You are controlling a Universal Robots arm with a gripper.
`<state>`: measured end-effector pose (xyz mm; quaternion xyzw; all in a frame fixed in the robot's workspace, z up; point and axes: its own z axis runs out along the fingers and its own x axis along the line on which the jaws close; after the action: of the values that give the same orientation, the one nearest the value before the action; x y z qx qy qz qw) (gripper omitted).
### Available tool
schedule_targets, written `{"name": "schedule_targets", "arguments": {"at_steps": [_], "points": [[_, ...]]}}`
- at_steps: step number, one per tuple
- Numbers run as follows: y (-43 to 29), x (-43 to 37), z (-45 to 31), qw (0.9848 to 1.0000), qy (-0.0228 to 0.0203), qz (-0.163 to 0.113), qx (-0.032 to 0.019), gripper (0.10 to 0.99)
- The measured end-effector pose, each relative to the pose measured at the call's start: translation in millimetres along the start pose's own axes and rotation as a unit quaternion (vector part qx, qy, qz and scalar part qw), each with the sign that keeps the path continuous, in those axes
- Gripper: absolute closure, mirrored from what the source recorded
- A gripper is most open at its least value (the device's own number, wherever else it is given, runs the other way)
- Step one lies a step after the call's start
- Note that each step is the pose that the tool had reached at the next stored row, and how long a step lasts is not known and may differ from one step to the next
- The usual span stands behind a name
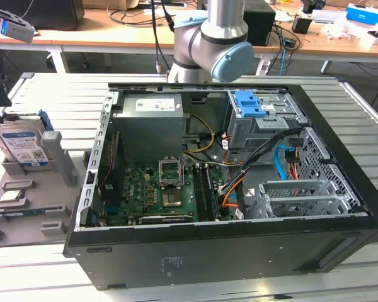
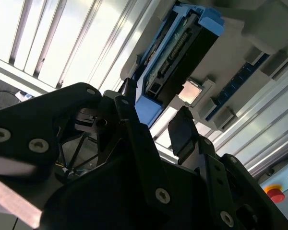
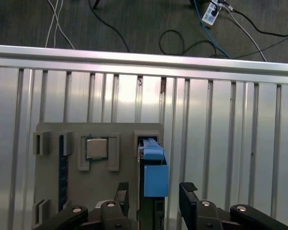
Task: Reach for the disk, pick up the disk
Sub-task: 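Pick up the disk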
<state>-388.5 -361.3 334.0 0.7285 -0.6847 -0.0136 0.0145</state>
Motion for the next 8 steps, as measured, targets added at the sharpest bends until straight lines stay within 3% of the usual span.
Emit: {"name": "schedule_targets", "arguments": {"at_steps": [8], "points": [[-0.3,0.0,6.2,1.0000,0.0000,0.000,0.0000,0.545]]}}
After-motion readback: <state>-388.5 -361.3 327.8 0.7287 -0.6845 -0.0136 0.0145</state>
